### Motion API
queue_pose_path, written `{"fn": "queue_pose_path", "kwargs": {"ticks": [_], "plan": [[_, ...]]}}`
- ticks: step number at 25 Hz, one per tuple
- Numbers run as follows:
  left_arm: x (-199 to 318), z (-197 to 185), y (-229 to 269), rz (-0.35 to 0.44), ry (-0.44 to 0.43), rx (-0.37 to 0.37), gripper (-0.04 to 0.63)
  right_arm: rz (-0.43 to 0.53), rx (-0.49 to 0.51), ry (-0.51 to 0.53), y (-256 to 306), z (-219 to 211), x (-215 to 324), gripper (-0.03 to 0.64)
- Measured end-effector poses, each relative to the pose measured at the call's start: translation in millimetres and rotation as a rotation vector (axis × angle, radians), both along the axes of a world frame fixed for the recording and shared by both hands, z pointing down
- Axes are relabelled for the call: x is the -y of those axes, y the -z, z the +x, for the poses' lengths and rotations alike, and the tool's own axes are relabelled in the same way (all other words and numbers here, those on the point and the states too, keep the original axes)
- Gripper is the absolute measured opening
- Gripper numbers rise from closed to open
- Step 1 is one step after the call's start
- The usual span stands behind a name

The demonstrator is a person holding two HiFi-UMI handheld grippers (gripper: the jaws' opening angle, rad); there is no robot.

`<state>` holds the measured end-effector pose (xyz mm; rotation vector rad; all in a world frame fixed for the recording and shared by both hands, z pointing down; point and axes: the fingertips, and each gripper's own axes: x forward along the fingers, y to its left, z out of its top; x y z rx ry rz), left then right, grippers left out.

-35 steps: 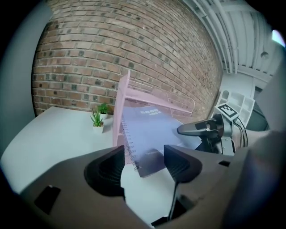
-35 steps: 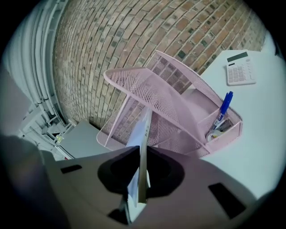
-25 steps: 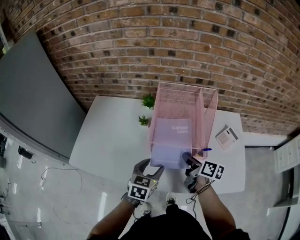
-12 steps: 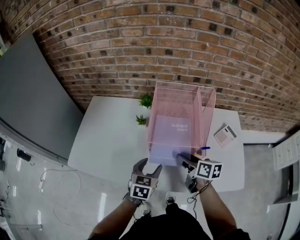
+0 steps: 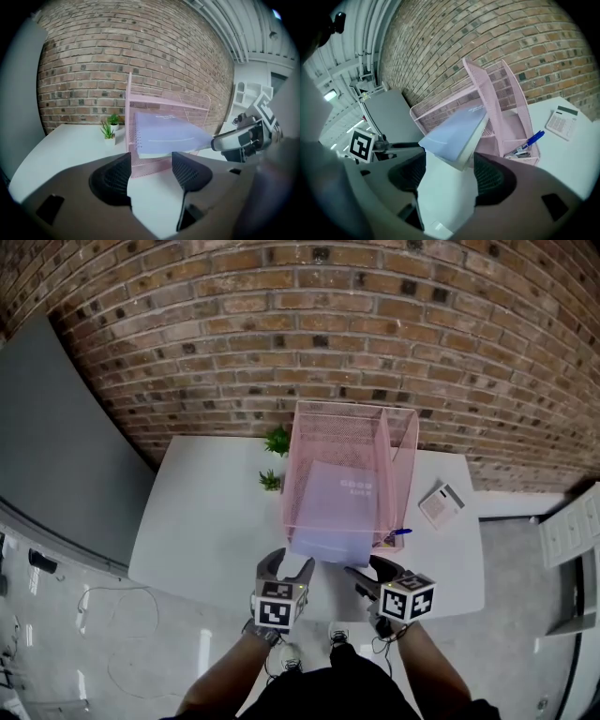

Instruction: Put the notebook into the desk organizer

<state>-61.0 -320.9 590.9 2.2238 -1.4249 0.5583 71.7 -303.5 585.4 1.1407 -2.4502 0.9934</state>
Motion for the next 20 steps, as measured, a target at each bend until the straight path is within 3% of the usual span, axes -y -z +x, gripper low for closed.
{"fn": "queue_pose_path", "kwargs": {"ticks": [5,10,20], "plan": [[8,1,0,-0.01,0.017,-0.018,0.264,0.083,-0.136,-0.123,1,22,8,0.331],[15,4,2,-0.014,0.023,-0.029,0.264,0.141,-0.3,-0.163,-5,33,20,0.415],[13,2,6,-0.002,0.03,-0.034,0.264,0.181,-0.38,-0.167,-8,25,40,0.457]]}}
